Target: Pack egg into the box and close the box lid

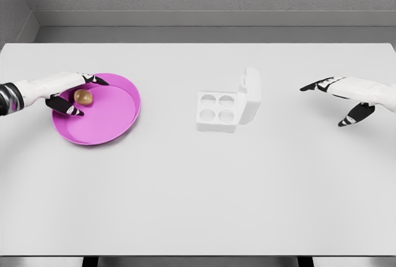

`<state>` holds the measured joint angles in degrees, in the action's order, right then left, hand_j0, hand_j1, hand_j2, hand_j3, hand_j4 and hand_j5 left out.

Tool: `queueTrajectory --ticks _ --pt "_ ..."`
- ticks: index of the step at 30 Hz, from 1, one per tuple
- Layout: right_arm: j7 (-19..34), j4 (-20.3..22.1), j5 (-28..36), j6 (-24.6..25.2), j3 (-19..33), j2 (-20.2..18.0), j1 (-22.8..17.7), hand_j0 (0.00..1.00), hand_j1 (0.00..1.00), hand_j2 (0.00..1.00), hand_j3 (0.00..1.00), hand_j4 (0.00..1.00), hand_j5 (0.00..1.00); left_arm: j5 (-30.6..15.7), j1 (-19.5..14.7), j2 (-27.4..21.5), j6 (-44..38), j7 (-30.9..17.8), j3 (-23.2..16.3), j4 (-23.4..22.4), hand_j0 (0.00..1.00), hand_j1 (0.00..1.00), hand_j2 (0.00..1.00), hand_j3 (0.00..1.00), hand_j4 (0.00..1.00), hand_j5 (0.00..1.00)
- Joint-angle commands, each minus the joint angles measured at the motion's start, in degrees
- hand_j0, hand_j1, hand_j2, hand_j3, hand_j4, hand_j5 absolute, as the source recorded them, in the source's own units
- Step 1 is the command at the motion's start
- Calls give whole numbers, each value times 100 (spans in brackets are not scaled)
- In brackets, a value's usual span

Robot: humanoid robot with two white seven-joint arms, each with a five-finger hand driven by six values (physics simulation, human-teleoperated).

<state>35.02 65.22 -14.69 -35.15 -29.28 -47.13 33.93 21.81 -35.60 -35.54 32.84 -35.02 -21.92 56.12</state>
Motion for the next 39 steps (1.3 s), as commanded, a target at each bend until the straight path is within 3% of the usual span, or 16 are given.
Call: queueTrajectory --ticks 1,15,25,31,39 --pt "-2 34 36 15 -8 -7 0 100 100 100 100 100 100 -36 0 3 -14 2 3 4 87 87 87 87 87 87" --pt "-2 43 36 15 -8 -7 0 100 100 100 100 100 100 -36 9 -6 -208 2 -5 -40 70 70 70 70 70 70" --pt "-2 52 36 15 -8 -7 0 100 100 100 100 100 100 87 9 3 -260 2 -128 -48 68 68 68 68 68 68" --pt "-2 52 36 15 -8 -7 0 100 100 100 100 100 100 69 9 3 -260 2 -120 -48 52 52 52 52 52 52" --pt "-2 52 36 15 -8 -7 0 100 100 100 100 100 100 52 9 29 -252 2 -137 -48 45 45 45 45 45 45"
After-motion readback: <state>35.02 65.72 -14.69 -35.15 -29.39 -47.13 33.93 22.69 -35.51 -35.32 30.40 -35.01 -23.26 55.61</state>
